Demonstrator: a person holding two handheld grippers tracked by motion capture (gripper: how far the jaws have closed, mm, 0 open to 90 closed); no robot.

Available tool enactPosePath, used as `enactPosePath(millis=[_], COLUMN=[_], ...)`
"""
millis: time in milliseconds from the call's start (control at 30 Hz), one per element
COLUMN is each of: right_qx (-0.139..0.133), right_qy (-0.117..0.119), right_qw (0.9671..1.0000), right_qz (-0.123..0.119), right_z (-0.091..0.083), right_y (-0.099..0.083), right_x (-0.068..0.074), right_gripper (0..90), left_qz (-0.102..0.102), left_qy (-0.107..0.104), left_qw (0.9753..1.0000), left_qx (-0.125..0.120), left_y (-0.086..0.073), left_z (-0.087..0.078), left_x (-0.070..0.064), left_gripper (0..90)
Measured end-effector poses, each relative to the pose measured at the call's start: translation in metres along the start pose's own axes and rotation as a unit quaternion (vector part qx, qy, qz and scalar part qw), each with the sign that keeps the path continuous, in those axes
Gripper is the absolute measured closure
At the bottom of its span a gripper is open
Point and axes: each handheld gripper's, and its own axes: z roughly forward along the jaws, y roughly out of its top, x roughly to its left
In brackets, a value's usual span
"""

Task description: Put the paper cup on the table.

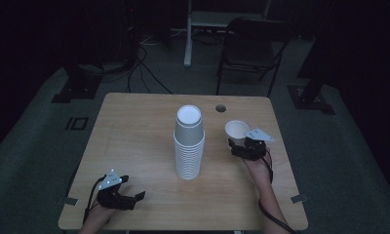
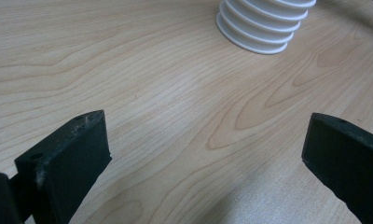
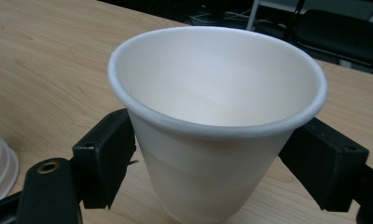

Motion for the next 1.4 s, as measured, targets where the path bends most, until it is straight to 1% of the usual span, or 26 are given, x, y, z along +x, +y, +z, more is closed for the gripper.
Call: enactPosePath(millis=[33, 133, 233, 333, 433, 467, 500, 600, 633, 667, 700, 767, 800, 833, 867, 967, 1067, 1100, 1200, 1233, 1333, 1400], right_qx=[-0.004, -0.003, 0.002, 0.003, 0.011, 0.017, 0.018, 0.021, 0.023, 0.024, 0.024, 0.021, 0.019, 0.019, 0.016, 0.009, 0.021, 0.025, 0.028, 0.028, 0.034, 0.037], right_qy=[-0.004, -0.011, -0.015, -0.016, -0.016, -0.014, -0.017, -0.015, -0.007, -0.004, -0.007, -0.003, -0.003, 0.003, -0.001, 0.003, 0.007, 0.008, 0.012, 0.012, 0.021, 0.021], right_qw=[1.0, 0.9999, 0.9998, 0.9999, 0.9998, 0.9998, 0.9997, 0.9996, 0.9996, 0.9995, 0.9995, 0.9996, 0.9996, 0.9995, 0.9994, 0.9994, 0.9994, 0.9994, 0.9991, 0.9991, 0.9986, 0.9984], right_qz=[0.001, -0.005, -0.009, -0.003, -0.001, 0.002, 0.001, 0.008, 0.018, 0.022, 0.02, 0.021, 0.022, 0.026, 0.03, 0.034, 0.026, 0.024, 0.03, 0.03, 0.034, 0.038], right_z=[0.002, 0.007, 0.011, 0.015, 0.018, 0.019, 0.019, 0.02, 0.021, 0.021, 0.02, 0.018, 0.016, 0.014, 0.012, 0.003, -0.004, -0.006, -0.013, -0.013, -0.021, -0.026], right_y=[-0.001, -0.004, -0.008, -0.013, -0.019, -0.02, -0.022, -0.026, -0.027, -0.027, -0.028, -0.028, -0.027, -0.027, -0.028, -0.031, -0.038, -0.04, -0.049, -0.049, -0.058, -0.061], right_x=[0.0, 0.0, 0.002, 0.002, 0.002, 0.001, 0.002, 0.0, -0.002, -0.002, -0.002, -0.001, -0.001, -0.002, -0.003, -0.005, -0.006, -0.007, -0.008, -0.008, -0.011, -0.011], right_gripper=[19.2, 19.1, 18.7, 18.4, 18.0, 17.9, 17.7, 17.3, 16.2, 15.8, 14.6, 11.0, 10.5, 10.3, 10.1, 9.8, 9.8, 9.8, 9.8, 9.8, 9.8, 9.8], left_qz=[0.0, 0.0, 0.001, 0.001, 0.001, 0.001, 0.001, 0.004, 0.005, 0.005, 0.004, 0.004, 0.004, 0.005, 0.005, 0.002, -0.001, 0.001, 0.0, 0.0, -0.001, 0.0], left_qy=[0.0, 0.001, 0.0, -0.002, -0.002, -0.002, -0.001, -0.007, -0.007, -0.006, -0.006, -0.005, -0.004, -0.003, -0.003, -0.003, -0.003, -0.001, -0.001, -0.001, 0.0, 0.001], left_qw=[1.0, 1.0, 1.0, 1.0, 1.0, 1.0, 1.0, 1.0, 1.0, 1.0, 1.0, 1.0, 1.0, 1.0, 1.0, 1.0, 1.0, 1.0, 1.0, 1.0, 0.9999, 0.9999], left_qx=[0.0, -0.001, 0.0, -0.001, -0.002, -0.002, -0.002, 0.003, 0.003, 0.004, 0.003, 0.001, 0.001, 0.0, -0.001, -0.005, -0.007, -0.008, -0.01, -0.01, -0.01, -0.011], left_y=[0.0, 0.0, 0.0, 0.0, -0.001, -0.001, -0.001, -0.002, -0.002, -0.002, -0.002, -0.002, -0.001, -0.001, -0.001, -0.001, 0.0, 0.0, 0.0, 0.0, -0.001, -0.001], left_z=[0.0, 0.0, 0.0, 0.0, 0.0, 0.0, 0.0, 0.0, 0.001, 0.001, 0.001, 0.001, 0.001, 0.001, 0.001, 0.0, -0.001, -0.001, -0.002, -0.002, -0.003, -0.003], left_x=[0.0, 0.001, 0.0, 0.0, 0.0, 0.0, 0.0, 0.0, 0.0, 0.0, 0.0, 0.0, 0.0, 0.0, 0.0, 0.0, 0.001, 0.001, 0.001, 0.001, 0.002, 0.002], left_gripper=[1.0, 1.0, 1.0, 1.0, 1.0, 1.0, 1.0, 1.0, 1.0, 1.0, 1.0, 1.0, 1.0, 1.0, 1.0, 1.0, 1.0, 1.0, 1.0, 1.0, 1.0, 1.0])
